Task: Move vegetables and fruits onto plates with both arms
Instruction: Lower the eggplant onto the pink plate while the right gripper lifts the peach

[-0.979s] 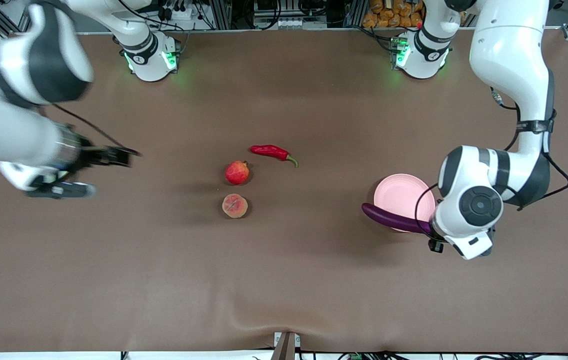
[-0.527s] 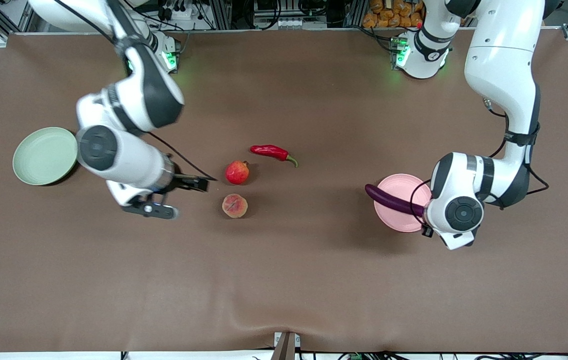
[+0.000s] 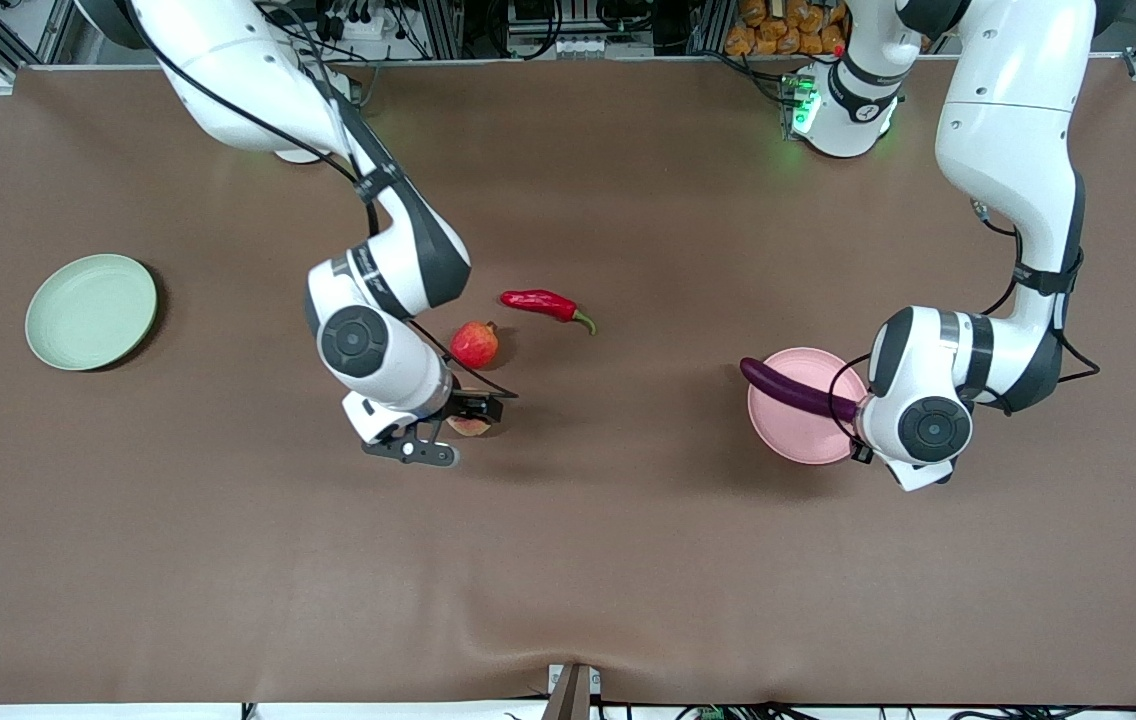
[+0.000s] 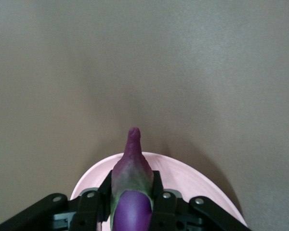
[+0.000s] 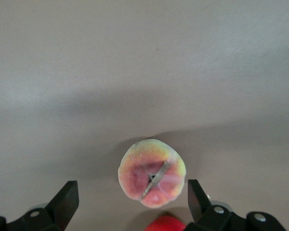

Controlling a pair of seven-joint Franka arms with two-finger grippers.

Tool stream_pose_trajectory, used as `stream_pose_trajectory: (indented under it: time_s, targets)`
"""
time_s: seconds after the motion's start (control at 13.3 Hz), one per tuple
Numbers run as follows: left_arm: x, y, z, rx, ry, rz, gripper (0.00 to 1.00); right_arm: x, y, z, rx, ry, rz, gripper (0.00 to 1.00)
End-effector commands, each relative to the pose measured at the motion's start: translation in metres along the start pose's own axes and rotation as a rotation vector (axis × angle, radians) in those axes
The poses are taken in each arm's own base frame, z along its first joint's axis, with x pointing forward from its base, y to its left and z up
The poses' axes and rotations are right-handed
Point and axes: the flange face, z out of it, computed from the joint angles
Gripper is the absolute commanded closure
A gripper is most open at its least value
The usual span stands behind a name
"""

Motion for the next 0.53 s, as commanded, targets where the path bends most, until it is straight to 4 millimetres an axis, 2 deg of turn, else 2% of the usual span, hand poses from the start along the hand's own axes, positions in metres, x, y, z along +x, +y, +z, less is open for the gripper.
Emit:
stream_pose_trajectory:
  time_s: [0.0, 0.15, 0.3, 0.45]
  targets:
    - [0.006, -0.009, -0.002, 0.008, -0.001, 0.011, 0.0, -0.004, -0.003, 0.019, -0.061, 0.019, 0.02, 0.0]
    - [0.004, -0.009, 0.0, 0.01, 0.0, 0.006, 0.0, -0.01, 0.005, 0.034, -0.101, 0.007, 0.013, 0.0]
    - [0.005, -0.009, 0.0, 0.011, -0.001, 0.005, 0.0, -0.013, 0.004, 0.039, -0.095, 0.015, 0.031, 0.0]
    - [0.007, -0.008, -0.005, 0.0, 0.0, 0.004, 0.0, -0.018, 0.007, 0.053, -0.085, 0.029, 0.04, 0.0]
